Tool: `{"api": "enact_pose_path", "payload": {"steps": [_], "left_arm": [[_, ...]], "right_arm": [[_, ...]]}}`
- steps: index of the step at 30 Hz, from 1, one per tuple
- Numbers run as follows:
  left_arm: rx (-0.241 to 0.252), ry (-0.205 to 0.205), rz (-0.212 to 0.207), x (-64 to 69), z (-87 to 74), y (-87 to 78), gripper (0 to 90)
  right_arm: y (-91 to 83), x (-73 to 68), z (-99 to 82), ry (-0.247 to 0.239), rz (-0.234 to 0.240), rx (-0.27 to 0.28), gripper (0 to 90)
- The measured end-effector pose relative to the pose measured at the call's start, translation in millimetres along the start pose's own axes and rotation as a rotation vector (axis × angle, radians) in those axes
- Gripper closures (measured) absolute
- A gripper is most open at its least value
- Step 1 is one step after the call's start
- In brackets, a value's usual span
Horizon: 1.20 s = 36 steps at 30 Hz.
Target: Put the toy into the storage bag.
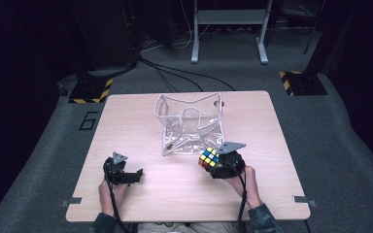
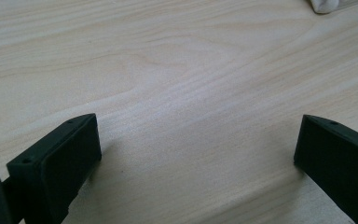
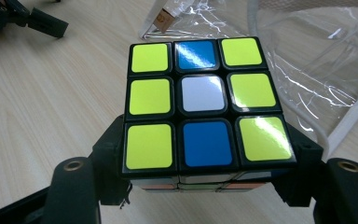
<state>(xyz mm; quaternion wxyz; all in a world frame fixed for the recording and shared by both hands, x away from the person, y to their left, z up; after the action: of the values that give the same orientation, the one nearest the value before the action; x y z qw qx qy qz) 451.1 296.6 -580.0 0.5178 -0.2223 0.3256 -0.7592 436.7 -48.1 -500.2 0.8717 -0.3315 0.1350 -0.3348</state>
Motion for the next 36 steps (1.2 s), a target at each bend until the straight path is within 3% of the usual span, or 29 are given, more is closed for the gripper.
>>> {"api": "enact_pose_path", "payload": {"steps": [17,36], "left_arm": [[0.000,0.001,0.000,0.0,0.0,0.0,0.3],[0.000,0.001,0.000,0.0,0.0,-0.1,0.4]], "right_arm": [[-14.2,10.2,5.5,0.012,-0.025,0.009,33.0],[-31.7,15.9,21.9,-0.007,-0.043,0.020,33.1]]}}
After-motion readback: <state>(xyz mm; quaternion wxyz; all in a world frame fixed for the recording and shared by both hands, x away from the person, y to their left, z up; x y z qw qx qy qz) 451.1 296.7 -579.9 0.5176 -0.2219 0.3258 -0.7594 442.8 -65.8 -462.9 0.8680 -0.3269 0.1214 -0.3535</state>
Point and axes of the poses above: each handheld gripper's, and its own axes: y roughly forward along the jaws, z roughly out of its top, x roughly to its right, the point moved 7 cm from there along y, roughly forward along the jaws, and after that the axes turned 2 degrees about -x, right-handed, at the moved point
